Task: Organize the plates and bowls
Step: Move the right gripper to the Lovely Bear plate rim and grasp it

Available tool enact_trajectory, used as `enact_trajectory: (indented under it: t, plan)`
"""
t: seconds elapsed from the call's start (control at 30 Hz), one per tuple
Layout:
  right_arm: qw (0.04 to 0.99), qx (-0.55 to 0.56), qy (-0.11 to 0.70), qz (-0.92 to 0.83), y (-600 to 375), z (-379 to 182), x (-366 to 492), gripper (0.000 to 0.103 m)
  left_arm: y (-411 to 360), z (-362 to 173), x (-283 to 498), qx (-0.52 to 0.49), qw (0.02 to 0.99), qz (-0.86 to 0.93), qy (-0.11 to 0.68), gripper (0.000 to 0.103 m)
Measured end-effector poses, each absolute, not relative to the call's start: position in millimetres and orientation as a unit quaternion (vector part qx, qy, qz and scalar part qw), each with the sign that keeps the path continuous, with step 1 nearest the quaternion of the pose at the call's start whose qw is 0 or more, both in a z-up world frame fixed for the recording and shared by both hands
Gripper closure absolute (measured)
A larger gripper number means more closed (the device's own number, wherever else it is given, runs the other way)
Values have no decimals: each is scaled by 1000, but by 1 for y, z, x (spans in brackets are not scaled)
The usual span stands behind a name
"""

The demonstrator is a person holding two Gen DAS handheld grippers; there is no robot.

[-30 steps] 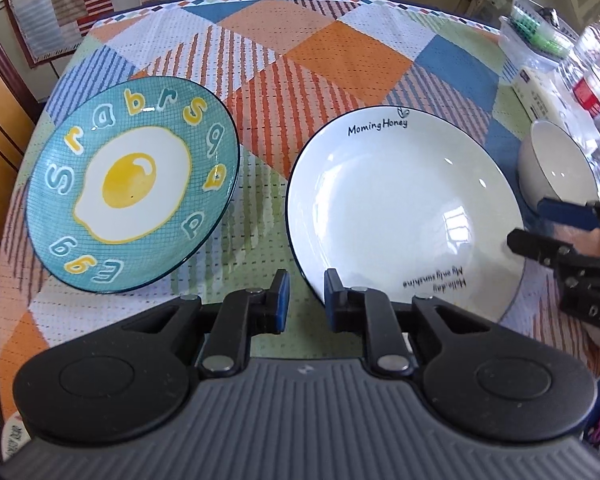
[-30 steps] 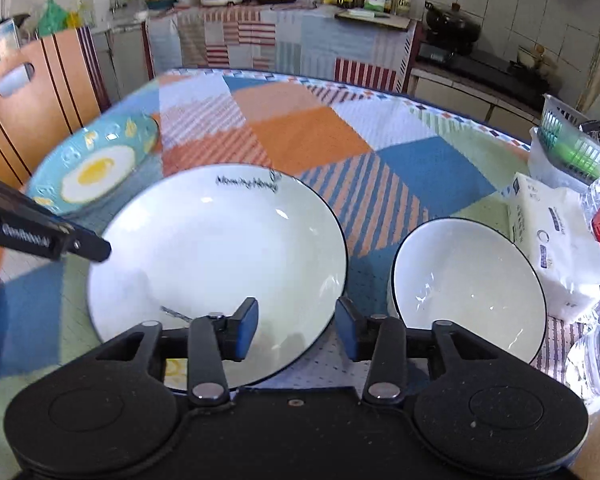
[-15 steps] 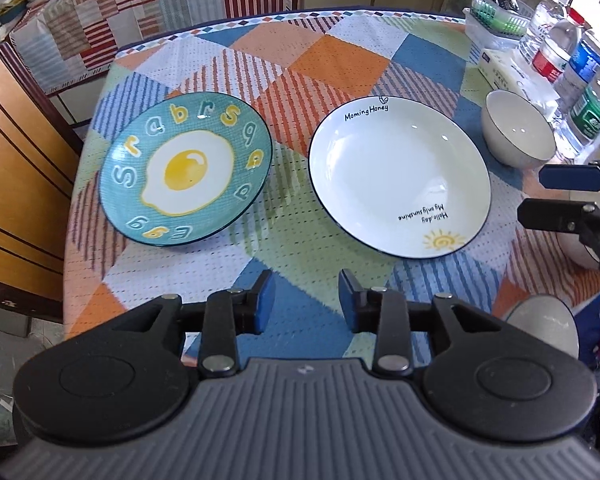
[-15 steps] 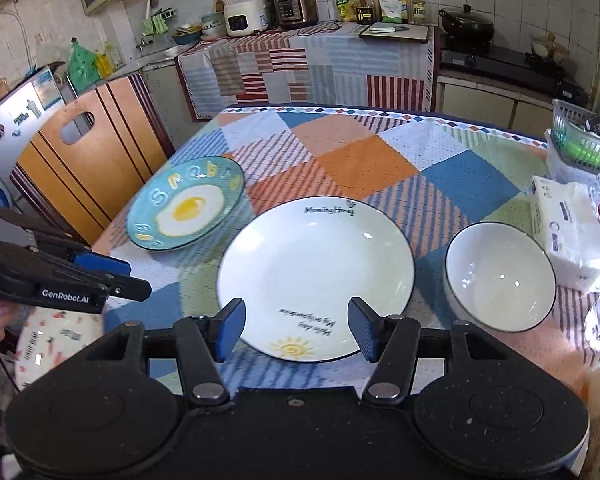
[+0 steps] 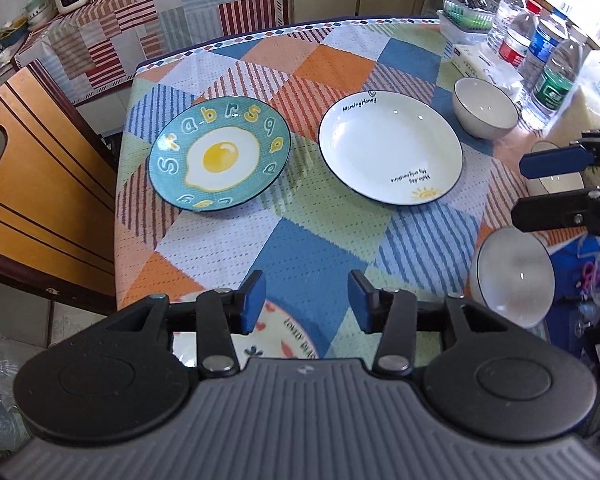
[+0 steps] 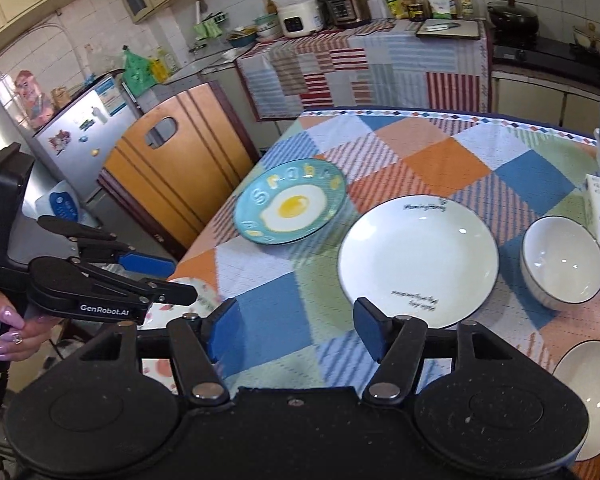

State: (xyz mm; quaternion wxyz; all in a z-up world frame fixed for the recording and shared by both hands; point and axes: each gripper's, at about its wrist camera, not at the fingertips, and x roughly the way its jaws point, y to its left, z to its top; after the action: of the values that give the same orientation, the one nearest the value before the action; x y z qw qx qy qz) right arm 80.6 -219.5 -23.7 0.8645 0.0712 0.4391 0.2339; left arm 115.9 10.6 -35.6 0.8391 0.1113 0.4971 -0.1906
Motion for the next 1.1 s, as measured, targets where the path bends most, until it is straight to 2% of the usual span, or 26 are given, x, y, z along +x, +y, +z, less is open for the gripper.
enact_trajectory:
  t: [0.47,1.1]
  plan:
    - [827,37,471,305,-163,-16,49,29,69,-28,61,133,823,-196,517,44]
    - [770,10,515,376,-87,-71,63,29,143,-83,57,113,809,-188,546,34]
